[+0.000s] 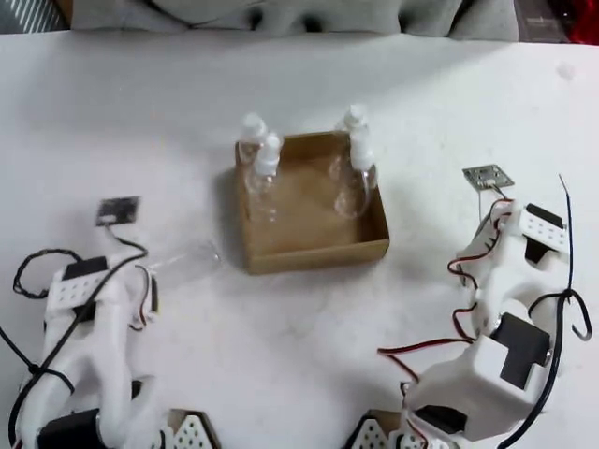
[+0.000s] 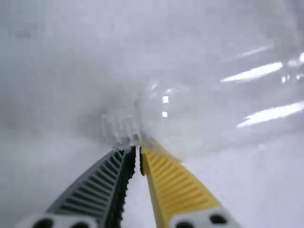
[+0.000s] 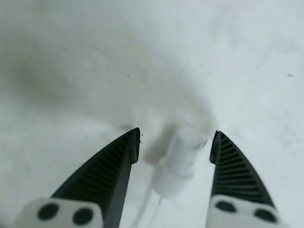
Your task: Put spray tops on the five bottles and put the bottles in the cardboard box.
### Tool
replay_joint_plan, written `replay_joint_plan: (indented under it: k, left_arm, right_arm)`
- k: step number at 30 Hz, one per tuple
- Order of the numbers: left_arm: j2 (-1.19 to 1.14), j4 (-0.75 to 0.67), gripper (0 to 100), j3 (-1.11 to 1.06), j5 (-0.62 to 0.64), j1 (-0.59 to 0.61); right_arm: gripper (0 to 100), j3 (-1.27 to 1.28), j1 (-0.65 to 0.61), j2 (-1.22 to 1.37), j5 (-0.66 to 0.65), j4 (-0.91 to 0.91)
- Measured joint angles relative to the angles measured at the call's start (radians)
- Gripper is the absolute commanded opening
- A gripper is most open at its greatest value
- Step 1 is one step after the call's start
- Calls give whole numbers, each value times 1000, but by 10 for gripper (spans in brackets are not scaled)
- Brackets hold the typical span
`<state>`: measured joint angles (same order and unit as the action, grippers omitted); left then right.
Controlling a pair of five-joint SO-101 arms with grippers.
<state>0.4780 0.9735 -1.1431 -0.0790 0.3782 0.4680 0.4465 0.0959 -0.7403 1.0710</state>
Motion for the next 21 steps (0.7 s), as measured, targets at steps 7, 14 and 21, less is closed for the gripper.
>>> replay_joint_plan:
  k: [7, 14, 21]
  left_arm:
    - [0, -170, 20, -5, 176, 52]
    - [0, -410, 20, -54, 345, 52]
    - [0, -571, 20, -80, 566, 46]
  right_arm:
    - [211, 0, 3, 0, 0, 0]
    - [211, 0, 3, 0, 0, 0]
    - [211, 0, 3, 0, 0, 0]
